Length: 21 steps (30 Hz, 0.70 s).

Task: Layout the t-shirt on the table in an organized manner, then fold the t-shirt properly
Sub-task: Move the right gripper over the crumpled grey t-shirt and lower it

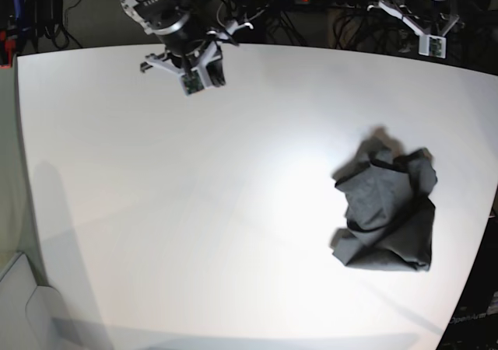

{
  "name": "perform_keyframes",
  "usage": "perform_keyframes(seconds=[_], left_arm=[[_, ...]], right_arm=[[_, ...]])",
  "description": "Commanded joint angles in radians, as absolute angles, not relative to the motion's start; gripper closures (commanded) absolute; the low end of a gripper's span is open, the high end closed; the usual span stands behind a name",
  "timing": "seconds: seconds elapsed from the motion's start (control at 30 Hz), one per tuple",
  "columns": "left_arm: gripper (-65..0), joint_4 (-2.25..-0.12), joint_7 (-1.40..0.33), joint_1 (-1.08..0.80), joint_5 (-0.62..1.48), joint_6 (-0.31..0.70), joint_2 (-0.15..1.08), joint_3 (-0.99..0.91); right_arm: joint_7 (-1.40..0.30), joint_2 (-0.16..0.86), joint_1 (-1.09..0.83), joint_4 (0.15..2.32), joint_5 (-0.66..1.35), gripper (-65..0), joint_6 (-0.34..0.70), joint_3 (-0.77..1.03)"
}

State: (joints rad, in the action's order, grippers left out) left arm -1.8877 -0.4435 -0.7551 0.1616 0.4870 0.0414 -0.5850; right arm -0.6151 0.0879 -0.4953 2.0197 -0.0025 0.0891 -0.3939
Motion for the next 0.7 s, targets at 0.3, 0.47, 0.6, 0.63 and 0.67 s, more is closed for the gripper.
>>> perform_keyframes(seconds=[0.3,0.47,0.6,0.63,0.67], left_arm=[[-0.4,-1.890,-0.418,-0.734,0.173,0.490,0.013,-0.605],[-0.4,-1.891,-0.418,-0.734,0.173,0.490,-0.012,-0.605],[-0.4,-1.890,-0.418,-0.734,0.173,0.490,-0.027,-0.608],[-0.4,-1.890,-0.418,-0.734,0.173,0.490,-0.027,-0.610],[-0.4,-1.890,-0.418,-0.736,0.171,0.490,-0.025,-0.610]], right_arm=[[-0.659,0.039,-0.302,2.040,0.001,0.0,0.093,-0.549],[-0.653,0.030,-0.226,2.040,0.001,-0.1,0.093,-0.599],[-0.661,0.021,-0.147,2.040,0.001,-0.1,0.093,-0.628],[-0.661,0.021,-0.128,2.040,0.002,-0.1,0.093,-0.636],[-0.661,0.019,-0.104,2.040,0.002,-0.1,0.093,-0.642]])
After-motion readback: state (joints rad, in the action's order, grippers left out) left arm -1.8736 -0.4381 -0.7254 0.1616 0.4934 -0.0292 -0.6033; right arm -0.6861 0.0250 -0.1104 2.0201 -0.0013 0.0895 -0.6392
